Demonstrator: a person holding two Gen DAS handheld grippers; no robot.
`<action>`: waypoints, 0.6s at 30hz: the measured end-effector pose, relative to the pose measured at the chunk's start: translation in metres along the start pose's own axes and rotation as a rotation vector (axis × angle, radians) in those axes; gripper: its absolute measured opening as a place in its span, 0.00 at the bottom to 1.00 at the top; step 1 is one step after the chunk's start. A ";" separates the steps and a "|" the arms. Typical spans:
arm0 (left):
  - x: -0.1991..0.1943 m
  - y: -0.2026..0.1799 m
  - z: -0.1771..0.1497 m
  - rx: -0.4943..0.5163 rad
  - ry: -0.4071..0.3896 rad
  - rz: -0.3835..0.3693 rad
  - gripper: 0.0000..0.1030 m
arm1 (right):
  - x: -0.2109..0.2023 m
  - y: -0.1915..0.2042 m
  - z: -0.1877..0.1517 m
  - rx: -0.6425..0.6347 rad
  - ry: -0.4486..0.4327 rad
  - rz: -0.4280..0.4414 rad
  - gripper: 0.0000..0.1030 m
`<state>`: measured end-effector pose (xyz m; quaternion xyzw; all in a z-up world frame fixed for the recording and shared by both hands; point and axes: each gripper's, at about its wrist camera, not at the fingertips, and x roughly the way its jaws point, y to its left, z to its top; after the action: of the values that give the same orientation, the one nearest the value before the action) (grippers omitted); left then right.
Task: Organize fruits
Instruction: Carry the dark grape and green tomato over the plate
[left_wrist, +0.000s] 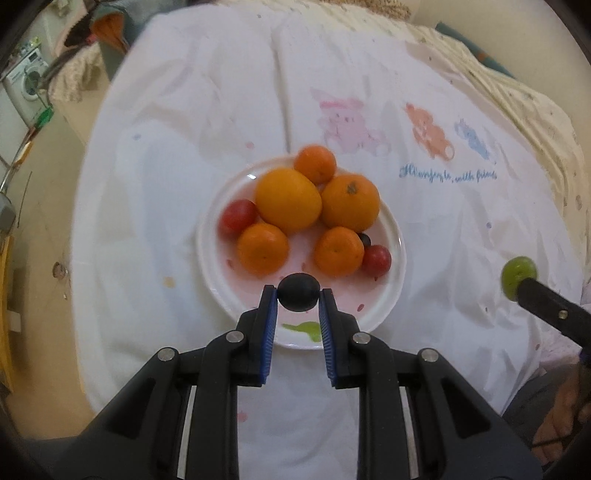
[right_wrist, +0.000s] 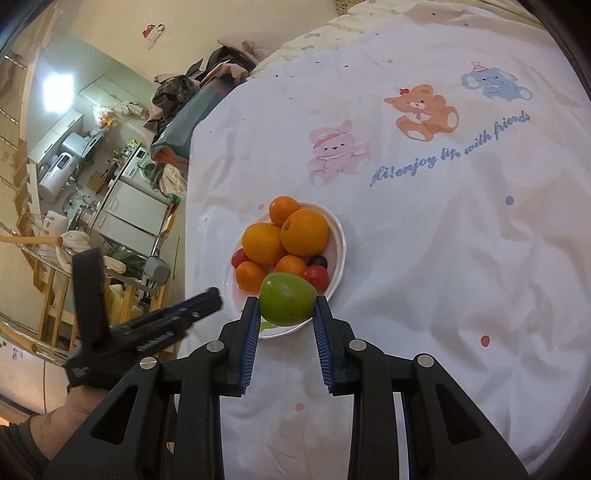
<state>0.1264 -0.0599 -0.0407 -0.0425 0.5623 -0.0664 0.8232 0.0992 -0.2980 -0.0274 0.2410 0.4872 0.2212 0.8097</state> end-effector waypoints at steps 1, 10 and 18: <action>0.007 -0.002 0.000 -0.002 0.014 -0.001 0.19 | 0.001 -0.001 0.000 0.004 0.002 -0.003 0.30; 0.043 -0.015 0.006 -0.002 0.063 0.016 0.19 | 0.008 -0.004 0.003 0.000 0.020 -0.011 0.30; 0.047 -0.015 0.013 -0.006 0.064 -0.011 0.42 | 0.011 -0.003 0.004 -0.012 0.027 -0.006 0.30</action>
<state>0.1542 -0.0818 -0.0773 -0.0461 0.5882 -0.0706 0.8043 0.1078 -0.2945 -0.0350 0.2320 0.4974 0.2249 0.8051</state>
